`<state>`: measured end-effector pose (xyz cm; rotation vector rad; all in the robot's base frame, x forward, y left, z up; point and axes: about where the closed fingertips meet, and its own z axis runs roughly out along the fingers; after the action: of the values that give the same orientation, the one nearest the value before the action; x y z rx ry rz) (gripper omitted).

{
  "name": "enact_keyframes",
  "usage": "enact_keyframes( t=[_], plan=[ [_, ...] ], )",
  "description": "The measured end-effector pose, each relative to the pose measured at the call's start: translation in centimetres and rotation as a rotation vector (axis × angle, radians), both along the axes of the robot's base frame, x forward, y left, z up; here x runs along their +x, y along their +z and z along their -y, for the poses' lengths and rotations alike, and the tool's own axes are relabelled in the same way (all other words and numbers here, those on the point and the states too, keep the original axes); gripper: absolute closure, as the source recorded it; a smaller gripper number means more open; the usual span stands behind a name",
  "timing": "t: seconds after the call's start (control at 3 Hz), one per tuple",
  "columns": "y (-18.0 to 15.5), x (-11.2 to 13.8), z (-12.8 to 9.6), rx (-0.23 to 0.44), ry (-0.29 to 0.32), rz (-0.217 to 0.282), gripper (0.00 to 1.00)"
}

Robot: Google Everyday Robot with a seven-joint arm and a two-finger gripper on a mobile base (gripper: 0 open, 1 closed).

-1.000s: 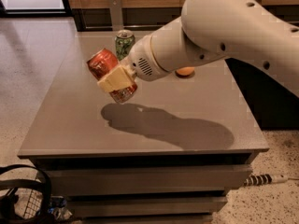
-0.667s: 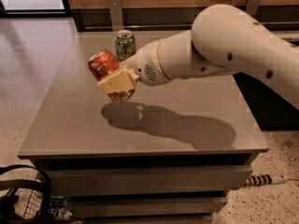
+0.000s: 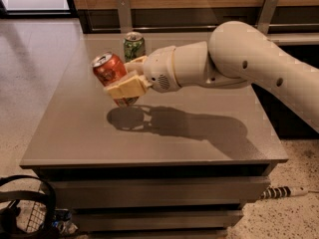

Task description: Place coke can upright

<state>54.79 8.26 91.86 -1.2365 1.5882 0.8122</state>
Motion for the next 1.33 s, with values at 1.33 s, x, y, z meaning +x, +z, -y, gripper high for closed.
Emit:
enact_keyframes(
  t=[1.33],
  plan=[
    [-5.2, 1.1, 1.1, 0.170, 0.060, -0.012, 1.00]
  ],
)
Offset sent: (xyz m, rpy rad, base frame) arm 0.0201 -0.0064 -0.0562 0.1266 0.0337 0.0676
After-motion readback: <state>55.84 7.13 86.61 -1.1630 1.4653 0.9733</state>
